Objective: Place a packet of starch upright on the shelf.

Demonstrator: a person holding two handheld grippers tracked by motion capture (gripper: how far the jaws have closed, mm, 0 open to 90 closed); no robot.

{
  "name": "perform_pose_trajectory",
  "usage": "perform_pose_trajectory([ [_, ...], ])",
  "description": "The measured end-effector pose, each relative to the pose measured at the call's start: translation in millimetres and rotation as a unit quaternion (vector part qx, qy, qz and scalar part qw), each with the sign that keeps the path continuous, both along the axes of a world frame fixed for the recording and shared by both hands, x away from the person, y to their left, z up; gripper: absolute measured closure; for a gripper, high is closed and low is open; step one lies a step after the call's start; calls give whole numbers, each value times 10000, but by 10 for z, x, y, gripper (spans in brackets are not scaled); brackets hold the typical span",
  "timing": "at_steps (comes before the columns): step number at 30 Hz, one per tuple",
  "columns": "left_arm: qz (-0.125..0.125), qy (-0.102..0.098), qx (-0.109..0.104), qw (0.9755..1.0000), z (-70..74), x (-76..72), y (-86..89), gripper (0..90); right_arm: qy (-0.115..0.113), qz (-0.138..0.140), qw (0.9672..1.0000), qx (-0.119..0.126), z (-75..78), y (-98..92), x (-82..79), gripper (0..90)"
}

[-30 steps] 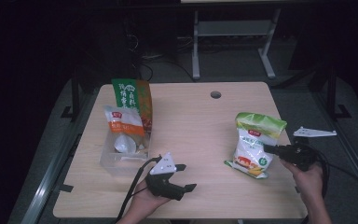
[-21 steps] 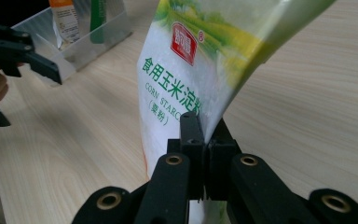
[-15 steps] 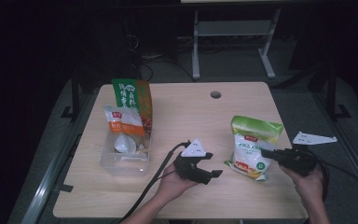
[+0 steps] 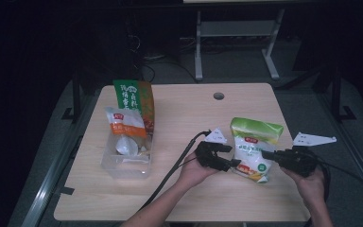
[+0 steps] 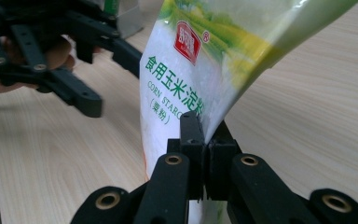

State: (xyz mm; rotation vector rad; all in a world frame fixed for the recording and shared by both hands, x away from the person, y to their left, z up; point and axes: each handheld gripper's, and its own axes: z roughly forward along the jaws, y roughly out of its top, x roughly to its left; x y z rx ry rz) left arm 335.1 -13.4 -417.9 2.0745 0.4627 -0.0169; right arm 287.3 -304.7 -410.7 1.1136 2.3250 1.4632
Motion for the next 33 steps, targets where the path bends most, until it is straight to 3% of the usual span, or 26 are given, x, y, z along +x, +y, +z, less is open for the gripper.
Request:
perform_pose_trajectory([
  [4, 36, 209, -63, 9998, -10, 130, -77, 455, -23, 44, 10000, 0, -5, 9, 7, 871],
  [6, -79, 311, -140, 9994, -8, 158, -93, 534, -23, 61, 10000, 19, -8, 9, 7, 871],
  [9, -23, 311, -83, 9995, 6, 176, -100, 637, -22, 71, 10000, 23, -5, 28, 6, 872],
  [12, 53, 467, -80, 9989, 18, 197, -74, 765, -19, 95, 9999, 50, -1, 62, 6, 874],
  [15, 203, 245, 18, 9995, 52, 154, -57, 821, -13, 133, 9999, 66, 19, 129, 4, 876],
  [19, 351, 103, -205, 9991, 145, 110, 121, 887, -143, 188, 9997, 60, 88, 260, -18, 876],
  [25, 497, -114, -88, 9987, 189, 2, 319, 893, -214, 334, 9991, 121, 123, 461, 17, 876],
  [33, 678, -171, 137, 9975, 92, -94, 530, 895, -97, 584, 9978, -292, 46, 748, 47, 858],
])
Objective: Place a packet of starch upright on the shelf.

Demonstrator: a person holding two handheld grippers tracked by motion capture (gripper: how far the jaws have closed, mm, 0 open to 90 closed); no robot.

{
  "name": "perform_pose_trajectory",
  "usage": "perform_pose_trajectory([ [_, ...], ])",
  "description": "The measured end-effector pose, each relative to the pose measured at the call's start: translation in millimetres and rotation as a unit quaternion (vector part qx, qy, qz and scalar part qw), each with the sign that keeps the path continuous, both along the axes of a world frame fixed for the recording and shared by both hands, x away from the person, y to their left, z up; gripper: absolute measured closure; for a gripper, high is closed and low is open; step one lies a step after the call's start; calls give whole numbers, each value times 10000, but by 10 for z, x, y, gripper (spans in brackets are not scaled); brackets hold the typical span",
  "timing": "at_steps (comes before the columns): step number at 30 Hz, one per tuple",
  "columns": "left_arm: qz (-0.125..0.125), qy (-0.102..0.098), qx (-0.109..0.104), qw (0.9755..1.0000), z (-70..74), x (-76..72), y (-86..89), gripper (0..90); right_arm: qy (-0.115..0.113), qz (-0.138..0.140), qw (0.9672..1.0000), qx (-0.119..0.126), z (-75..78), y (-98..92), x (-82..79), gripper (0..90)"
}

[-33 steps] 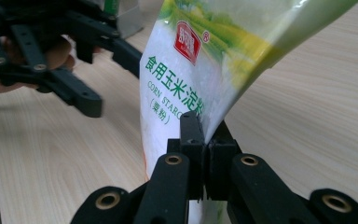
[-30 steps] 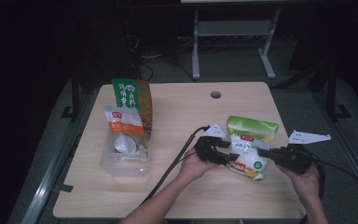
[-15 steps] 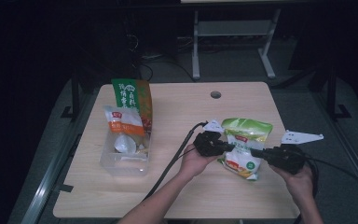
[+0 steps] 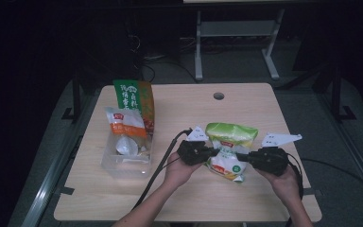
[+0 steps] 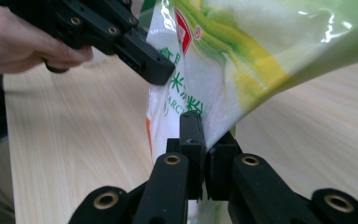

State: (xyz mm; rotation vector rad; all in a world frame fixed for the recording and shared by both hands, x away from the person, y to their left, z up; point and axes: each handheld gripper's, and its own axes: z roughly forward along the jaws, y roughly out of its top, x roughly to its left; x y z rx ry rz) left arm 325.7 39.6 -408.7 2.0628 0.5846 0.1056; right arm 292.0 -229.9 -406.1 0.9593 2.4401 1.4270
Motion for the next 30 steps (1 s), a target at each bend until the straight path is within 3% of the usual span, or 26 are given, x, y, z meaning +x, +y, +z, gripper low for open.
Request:
perform_pose_trajectory([
  [2, 48, 43, -87, 9999, -15, -5, 24, 896, 33, 22, 10000, 10, -12, 14, 2, 844],
  [11, 61, -52, -13, 10000, -7, -50, 23, 896, 122, -90, 9997, -184, -40, 79, 25, 641],
  [14, 42, -61, -22, 10000, -8, -52, 26, 896, 158, -87, 9997, -148, -46, 101, 55, 624],
  [17, 63, -63, -6, 10000, -14, -56, 28, 896, 219, -54, 9997, -112, -58, 128, 80, 630],
  [22, 68, -31, -8, 10000, -20, -46, 40, 893, 148, 25, 9998, -138, -49, 171, 92, 802],
  [30, 28, -19, -122, 9999, 4, -72, 207, 821, 289, 38, 9996, 14, -4, 178, 91, 860],
])
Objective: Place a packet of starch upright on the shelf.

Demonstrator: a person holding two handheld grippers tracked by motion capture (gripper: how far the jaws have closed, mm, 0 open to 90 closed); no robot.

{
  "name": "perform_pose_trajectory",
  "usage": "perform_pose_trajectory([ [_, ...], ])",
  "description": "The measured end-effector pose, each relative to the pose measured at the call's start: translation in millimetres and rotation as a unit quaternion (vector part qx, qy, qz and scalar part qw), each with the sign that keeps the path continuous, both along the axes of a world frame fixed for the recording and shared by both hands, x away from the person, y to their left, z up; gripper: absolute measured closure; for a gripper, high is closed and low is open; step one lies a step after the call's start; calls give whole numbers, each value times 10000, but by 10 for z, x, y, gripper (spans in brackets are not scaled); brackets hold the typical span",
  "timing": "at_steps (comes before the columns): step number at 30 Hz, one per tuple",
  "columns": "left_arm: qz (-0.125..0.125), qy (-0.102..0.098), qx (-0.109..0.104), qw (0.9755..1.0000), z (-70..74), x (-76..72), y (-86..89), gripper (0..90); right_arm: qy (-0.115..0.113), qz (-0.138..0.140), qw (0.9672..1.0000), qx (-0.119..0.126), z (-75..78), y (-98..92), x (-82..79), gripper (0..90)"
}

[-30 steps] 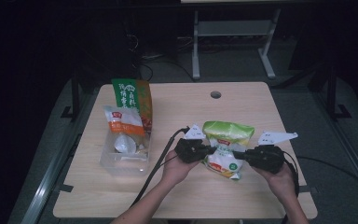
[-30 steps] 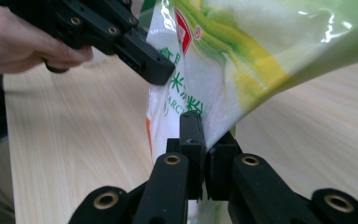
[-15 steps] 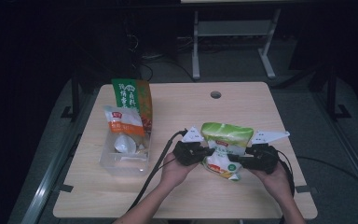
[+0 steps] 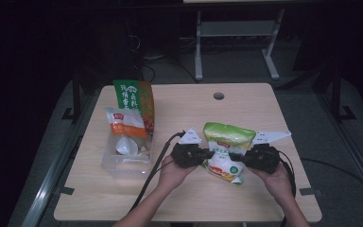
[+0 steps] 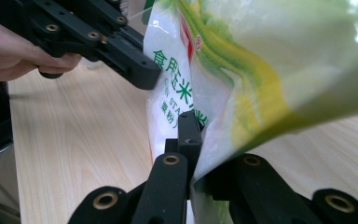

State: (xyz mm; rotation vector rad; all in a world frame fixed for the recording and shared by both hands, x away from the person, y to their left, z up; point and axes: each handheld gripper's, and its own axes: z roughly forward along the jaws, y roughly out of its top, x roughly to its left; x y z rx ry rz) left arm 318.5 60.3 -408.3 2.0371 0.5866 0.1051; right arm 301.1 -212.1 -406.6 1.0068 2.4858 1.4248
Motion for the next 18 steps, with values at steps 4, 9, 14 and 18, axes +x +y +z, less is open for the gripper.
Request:
perform_pose_trajectory([
  [4, -18, -101, 75, 9999, 48, -92, 172, 743, -25, 15, 10000, -51, 57, 54, -1, 864],
  [9, 75, -198, 66, 9998, 108, -212, 403, 673, -10, 93, 9999, -46, 144, 135, 19, 870],
  [14, 133, -214, -3, 9997, 110, -329, 581, 642, 5, 242, 9997, -72, 263, 274, 43, 873],
  [18, 83, -284, -32, 9996, 98, -453, 718, 625, -17, 381, 9993, -22, 375, 408, 77, 874],
])
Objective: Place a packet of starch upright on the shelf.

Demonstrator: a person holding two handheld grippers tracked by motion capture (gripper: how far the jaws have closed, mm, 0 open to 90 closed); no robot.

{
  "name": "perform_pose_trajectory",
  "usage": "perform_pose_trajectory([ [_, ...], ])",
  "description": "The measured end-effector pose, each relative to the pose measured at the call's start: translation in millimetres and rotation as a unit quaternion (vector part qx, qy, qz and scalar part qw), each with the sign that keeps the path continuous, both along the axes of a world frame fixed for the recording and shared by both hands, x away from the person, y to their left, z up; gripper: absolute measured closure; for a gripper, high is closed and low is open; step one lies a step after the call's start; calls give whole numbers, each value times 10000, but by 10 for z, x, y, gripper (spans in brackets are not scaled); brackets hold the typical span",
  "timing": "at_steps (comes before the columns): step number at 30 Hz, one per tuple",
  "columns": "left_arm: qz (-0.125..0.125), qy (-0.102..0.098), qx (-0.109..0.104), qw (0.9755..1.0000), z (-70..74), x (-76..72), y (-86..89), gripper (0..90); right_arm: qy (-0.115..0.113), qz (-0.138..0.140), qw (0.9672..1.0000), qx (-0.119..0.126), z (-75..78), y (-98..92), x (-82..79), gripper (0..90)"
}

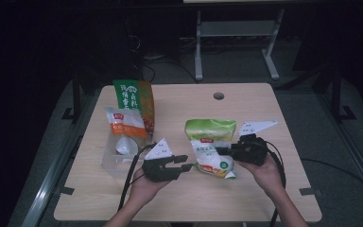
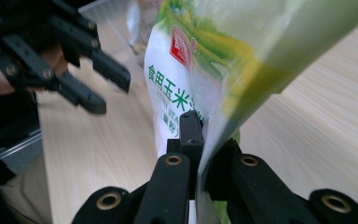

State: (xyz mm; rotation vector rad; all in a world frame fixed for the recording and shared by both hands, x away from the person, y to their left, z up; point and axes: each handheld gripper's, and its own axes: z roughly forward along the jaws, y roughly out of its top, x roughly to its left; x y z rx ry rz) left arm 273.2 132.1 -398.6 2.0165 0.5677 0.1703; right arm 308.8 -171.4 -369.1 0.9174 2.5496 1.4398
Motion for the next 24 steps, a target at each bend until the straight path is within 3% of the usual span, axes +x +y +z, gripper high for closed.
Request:
perform_pose_trajectory([
  [9, -31, -48, -69, 10000, -40, -298, 226, 573, -74, 331, 9994, 72, 292, 391, 114, 875],
  [17, -254, -191, 158, 9994, -113, -559, 269, 499, -150, 750, 9968, 217, 532, 828, 185, 875],
  [24, -316, -90, 141, 9994, -223, -633, 374, 466, -165, 1064, 9937, 321, 648, 1214, 234, 876],
])
